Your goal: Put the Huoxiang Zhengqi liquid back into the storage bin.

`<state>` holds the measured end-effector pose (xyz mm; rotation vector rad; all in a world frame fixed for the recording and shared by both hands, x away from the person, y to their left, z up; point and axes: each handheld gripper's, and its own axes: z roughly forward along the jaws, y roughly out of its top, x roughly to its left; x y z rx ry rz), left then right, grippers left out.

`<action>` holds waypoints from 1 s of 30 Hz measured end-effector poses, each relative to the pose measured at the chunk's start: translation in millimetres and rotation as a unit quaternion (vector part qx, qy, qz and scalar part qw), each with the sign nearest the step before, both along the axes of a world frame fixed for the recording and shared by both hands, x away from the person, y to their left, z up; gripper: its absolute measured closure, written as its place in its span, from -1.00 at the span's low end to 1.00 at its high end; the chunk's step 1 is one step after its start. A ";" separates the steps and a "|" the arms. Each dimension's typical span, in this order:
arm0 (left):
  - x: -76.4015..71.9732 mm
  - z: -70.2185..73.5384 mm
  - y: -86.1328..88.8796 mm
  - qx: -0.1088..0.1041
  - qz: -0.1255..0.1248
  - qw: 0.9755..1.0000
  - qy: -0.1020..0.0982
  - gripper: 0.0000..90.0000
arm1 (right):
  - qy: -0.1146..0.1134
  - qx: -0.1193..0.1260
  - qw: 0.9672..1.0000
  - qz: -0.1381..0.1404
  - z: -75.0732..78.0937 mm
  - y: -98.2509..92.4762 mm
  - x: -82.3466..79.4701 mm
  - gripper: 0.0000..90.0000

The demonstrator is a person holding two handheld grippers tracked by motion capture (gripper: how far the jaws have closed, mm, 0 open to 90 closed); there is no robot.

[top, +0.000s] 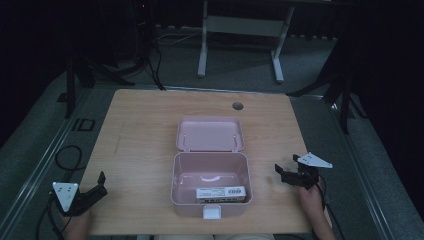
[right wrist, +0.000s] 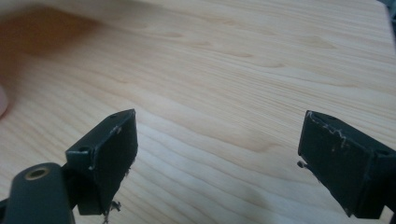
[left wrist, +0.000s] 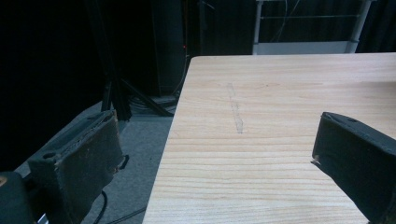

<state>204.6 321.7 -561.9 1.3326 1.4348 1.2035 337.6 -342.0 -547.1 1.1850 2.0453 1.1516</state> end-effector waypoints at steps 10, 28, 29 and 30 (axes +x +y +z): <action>0.0 -0.1 0.1 0.000 -0.001 1.000 0.000 -0.96 | -0.001 0.027 0.998 -0.049 2.9 -22.2 -2.1 -0.74; -0.6 0.0 0.4 0.000 -0.002 1.000 -0.002 -0.96 | 0.011 0.048 0.989 -0.136 -0.5 -47.0 -0.5 -0.72; -0.5 0.0 0.4 -0.001 -0.002 1.000 -0.002 -0.96 | 0.012 0.055 0.988 -0.140 -0.3 -49.2 -0.3 -0.72; -0.5 0.0 0.4 -0.001 -0.002 1.000 -0.002 -0.96 | 0.011 0.060 0.988 -0.145 -0.1 -51.0 -0.4 -0.72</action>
